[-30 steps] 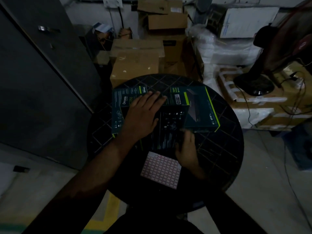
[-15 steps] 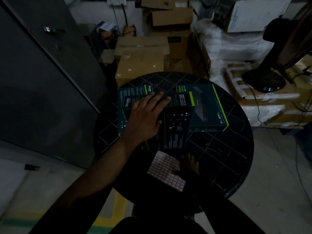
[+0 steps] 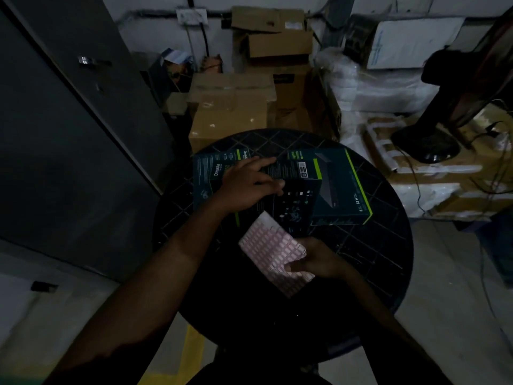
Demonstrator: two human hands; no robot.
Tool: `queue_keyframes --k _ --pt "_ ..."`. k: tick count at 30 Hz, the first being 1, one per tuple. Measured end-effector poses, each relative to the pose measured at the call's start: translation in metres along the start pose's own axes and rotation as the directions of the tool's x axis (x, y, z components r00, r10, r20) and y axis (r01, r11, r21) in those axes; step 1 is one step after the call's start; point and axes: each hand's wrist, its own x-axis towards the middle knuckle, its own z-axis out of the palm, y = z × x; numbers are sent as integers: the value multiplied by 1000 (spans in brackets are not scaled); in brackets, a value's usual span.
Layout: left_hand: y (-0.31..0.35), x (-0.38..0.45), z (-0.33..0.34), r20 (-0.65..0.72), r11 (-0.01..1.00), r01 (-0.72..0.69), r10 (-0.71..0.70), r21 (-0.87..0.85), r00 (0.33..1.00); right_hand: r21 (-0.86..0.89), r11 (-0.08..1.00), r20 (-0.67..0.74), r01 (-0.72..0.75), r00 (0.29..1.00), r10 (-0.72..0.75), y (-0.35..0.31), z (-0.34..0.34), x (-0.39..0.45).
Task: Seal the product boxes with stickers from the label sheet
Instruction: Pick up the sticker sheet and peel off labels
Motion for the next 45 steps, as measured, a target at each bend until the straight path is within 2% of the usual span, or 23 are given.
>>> queue_keyframes --k 1,3,5,7,11,15,19,21,23,32,38,42,45 --pt "3 0 -4 1 986 25 -26 -166 1000 69 998 -11 5 1000 -4 -13 -8 -3" --pt "7 -2 -10 -37 878 54 -82 -476 996 189 980 -43 63 998 -56 -39 -22 -11" --pt "8 -4 -16 -44 786 80 -135 -613 990 244 961 -68 126 991 -113 -57 -29 -16" --pt "6 -6 -21 -35 793 99 -150 -601 988 283 944 -118 170 983 -142 -68 -33 -17" --pt "3 -7 -24 77 831 144 -122 -538 990 324 923 -161 208 973 -163 -79 -34 -11" --pt "2 -4 -26 91 842 142 -111 -521 990 258 935 -233 245 954 -186 -89 -36 -1" --pt "1 -1 -28 121 824 161 -113 -544 986 15 929 -433 371 840 -328 -107 -40 7" --pt "0 0 -28 122 819 158 -108 -552 987 -185 908 -481 376 771 -417 -113 -42 12" --pt "0 3 -29 130 816 158 -102 -555 986 -275 894 -500 354 741 -447 -117 -44 18" --pt "-3 13 -31 183 828 181 -96 -530 978 -282 923 -538 261 754 -377 -122 -48 29" --pt "-5 17 -30 181 783 191 -102 -592 978 -368 889 -581 273 679 -449 -122 -46 31" --pt "-4 17 -30 173 777 191 -107 -600 979 -330 904 -576 273 700 -422 -125 -46 31" --pt "-3 18 -30 163 770 195 -120 -607 979 -330 902 -592 279 683 -428 -127 -46 32"
